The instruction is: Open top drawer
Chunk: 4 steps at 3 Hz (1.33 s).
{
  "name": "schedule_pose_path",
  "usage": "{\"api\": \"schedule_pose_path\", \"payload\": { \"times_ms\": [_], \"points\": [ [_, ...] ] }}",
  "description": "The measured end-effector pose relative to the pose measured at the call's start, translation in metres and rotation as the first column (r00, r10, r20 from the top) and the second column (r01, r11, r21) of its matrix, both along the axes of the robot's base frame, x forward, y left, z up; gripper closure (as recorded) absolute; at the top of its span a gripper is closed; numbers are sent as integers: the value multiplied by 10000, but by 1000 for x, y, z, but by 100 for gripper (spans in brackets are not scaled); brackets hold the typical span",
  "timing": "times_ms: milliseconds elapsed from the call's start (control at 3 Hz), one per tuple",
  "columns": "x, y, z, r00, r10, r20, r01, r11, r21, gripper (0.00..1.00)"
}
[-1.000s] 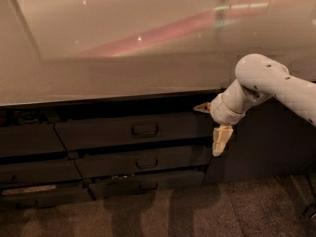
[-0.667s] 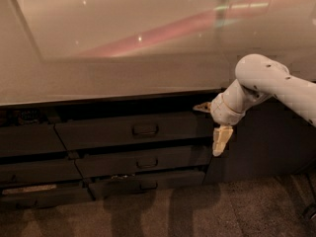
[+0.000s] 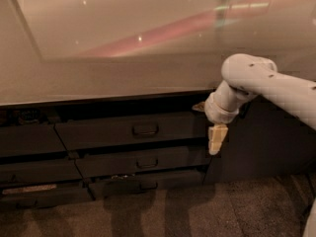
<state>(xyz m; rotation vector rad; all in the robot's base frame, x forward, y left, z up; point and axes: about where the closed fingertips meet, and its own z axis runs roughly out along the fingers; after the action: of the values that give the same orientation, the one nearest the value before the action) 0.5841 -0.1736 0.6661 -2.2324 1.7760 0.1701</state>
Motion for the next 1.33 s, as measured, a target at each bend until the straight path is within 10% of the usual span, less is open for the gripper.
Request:
{"api": "schedule_pose_path", "payload": {
  "times_ms": [667,1333],
  "points": [
    [0,-2,-10,9981,-534,-310,526,9983,-247,0],
    [0,-2,-10,9981,-533,-311,526,9983,-247,43]
  ]
}}
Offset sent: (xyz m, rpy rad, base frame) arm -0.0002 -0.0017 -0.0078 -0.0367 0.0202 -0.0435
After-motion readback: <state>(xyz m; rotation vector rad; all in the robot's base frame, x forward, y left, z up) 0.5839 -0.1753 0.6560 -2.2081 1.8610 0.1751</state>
